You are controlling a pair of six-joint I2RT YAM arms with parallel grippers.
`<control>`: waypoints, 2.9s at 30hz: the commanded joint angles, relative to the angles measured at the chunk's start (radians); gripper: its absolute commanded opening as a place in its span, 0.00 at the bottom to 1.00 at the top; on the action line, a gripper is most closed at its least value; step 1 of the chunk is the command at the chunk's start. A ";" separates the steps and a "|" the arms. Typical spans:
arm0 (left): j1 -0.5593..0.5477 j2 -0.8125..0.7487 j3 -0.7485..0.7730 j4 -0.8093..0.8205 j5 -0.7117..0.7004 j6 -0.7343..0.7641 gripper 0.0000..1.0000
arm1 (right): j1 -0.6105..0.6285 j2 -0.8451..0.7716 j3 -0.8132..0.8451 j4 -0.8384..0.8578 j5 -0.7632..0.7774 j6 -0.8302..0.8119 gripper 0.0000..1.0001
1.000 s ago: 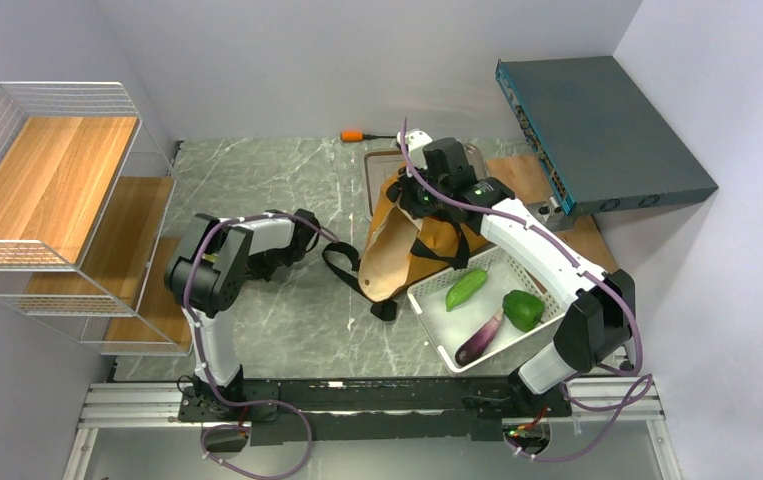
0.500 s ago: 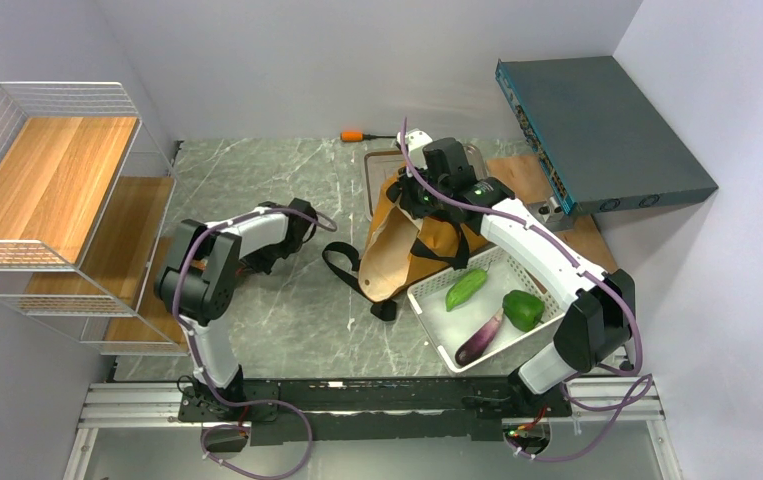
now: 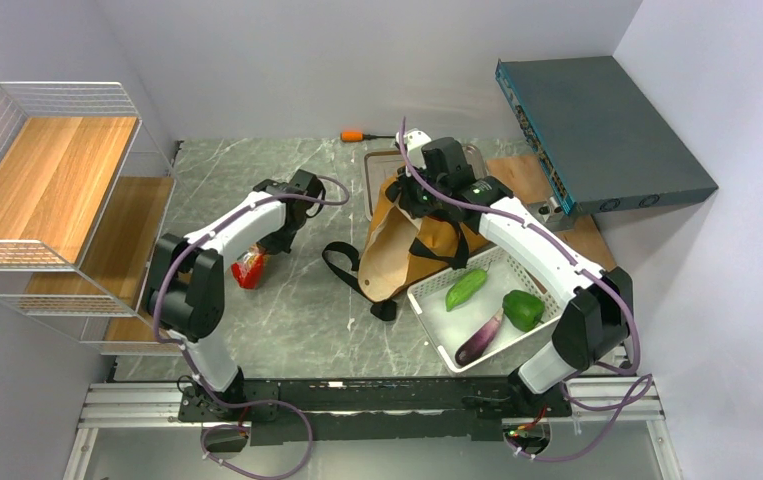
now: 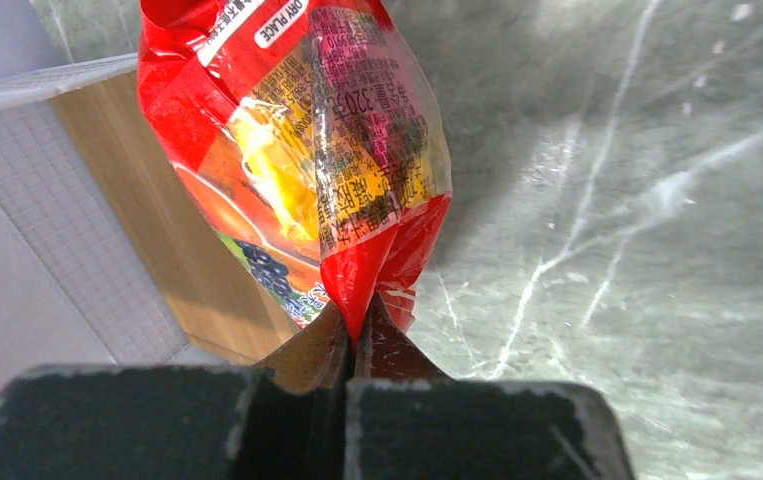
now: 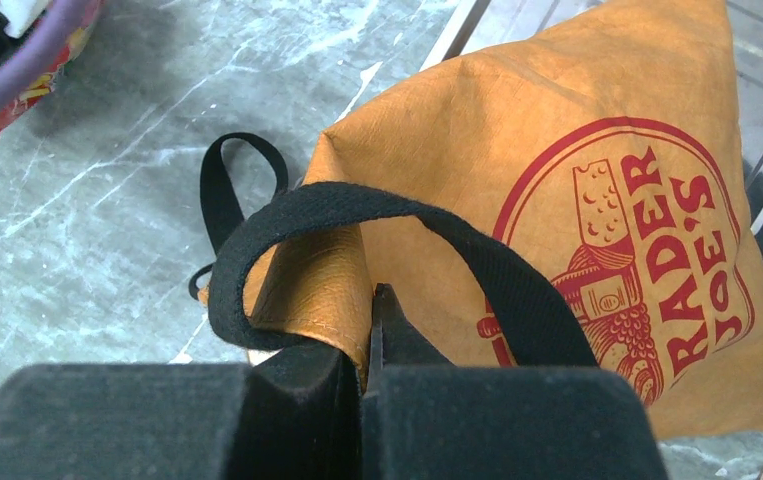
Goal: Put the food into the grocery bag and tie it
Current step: Pick up the snack from the center of the board, then place the snack in the grocery bag.
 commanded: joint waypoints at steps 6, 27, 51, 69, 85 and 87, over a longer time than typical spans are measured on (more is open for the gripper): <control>-0.023 -0.118 0.054 -0.021 0.142 -0.009 0.00 | -0.005 0.017 0.055 -0.010 0.021 -0.010 0.00; -0.110 -0.315 0.005 0.081 0.381 0.037 0.00 | -0.004 0.025 0.067 -0.007 -0.016 0.026 0.00; -0.251 -0.579 0.010 -0.080 0.651 0.105 0.00 | 0.000 0.072 0.102 -0.009 -0.030 0.046 0.00; -0.326 -0.405 0.161 0.037 0.819 0.160 0.00 | 0.002 0.067 0.110 -0.018 -0.019 0.044 0.00; -0.326 -0.282 0.198 0.107 0.745 0.181 0.00 | 0.001 0.031 0.084 -0.009 -0.021 0.045 0.00; -0.326 -0.257 0.203 0.134 0.725 0.176 0.00 | 0.001 0.027 0.083 -0.007 -0.024 0.047 0.00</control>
